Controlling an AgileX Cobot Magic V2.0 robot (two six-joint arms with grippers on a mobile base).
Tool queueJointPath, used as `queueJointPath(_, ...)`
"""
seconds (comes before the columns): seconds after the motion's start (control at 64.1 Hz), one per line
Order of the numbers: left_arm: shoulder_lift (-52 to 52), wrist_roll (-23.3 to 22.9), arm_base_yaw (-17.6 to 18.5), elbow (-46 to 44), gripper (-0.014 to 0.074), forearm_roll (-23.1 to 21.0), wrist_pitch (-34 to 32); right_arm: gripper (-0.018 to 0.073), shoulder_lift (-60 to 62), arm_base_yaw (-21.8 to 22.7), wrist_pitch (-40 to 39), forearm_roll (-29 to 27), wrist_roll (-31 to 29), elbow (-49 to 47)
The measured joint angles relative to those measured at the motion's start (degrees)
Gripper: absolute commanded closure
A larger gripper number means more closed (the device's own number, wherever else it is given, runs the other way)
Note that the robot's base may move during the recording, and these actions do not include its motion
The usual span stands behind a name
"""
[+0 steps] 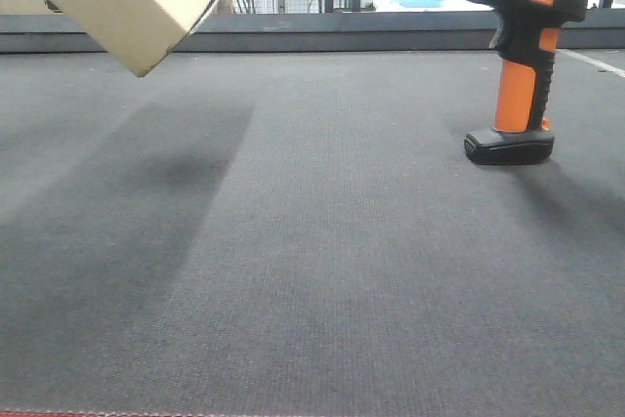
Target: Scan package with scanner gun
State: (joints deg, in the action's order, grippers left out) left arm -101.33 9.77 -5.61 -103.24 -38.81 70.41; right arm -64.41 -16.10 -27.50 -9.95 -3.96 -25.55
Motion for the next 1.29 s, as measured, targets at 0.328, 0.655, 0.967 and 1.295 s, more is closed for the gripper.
queueJointPath(0.328,0.0,0.0,0.0,0.0,0.0708,0.0,0.0,0.0000,-9.8,0.0,-10.4,-1.6,0.7,0.0)
queueJointPath(0.655,0.0,0.0,0.0,0.0,0.0708,0.0,0.0,0.0000,-16.4,0.0,-14.0,-2.1,5.6,-0.3)
queueJointPath(0.967,0.0,0.0,0.0,0.0,0.0708,-0.1,0.0,0.0000,-21.9,0.0,-16.3,-2.1,5.8,-4.6)
queueJointPath(1.295,0.0,0.0,0.0,0.0,0.0708,-0.1,0.0,0.0000,-27.5,0.0,-16.5,-2.1,5.9,-9.4)
